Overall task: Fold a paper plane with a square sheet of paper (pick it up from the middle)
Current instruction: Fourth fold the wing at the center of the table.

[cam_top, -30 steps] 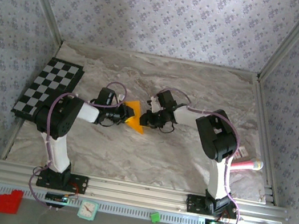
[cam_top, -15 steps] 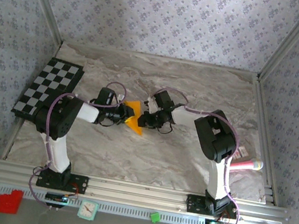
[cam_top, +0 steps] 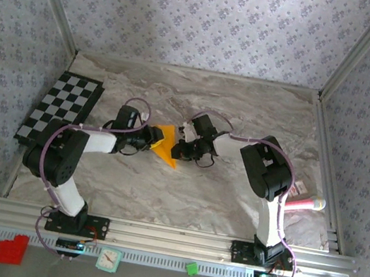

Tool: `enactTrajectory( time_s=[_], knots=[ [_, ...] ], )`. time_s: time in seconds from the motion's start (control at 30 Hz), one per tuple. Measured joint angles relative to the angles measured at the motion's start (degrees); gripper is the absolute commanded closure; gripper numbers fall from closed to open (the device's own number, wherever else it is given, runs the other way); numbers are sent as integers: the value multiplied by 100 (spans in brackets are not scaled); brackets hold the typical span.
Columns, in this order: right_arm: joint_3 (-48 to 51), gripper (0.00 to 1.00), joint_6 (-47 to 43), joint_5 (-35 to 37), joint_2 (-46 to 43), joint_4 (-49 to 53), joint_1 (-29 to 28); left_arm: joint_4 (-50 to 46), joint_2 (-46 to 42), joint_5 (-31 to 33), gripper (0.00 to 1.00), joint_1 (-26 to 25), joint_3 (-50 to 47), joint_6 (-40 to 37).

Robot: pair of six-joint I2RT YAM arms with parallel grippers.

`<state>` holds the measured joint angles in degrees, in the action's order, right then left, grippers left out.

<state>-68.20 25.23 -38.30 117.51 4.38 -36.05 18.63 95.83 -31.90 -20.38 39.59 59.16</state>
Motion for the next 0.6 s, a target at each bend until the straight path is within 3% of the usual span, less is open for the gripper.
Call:
enactTrajectory(
  time_s=[0.33,0.6],
  knots=[
    [195,96,212,-238,0,-391,83,-732,339,240,83,0,166,-105],
    [420,97,553,-466,0,-876,181,-918,363,308,85,-26,245,-103]
  ],
)
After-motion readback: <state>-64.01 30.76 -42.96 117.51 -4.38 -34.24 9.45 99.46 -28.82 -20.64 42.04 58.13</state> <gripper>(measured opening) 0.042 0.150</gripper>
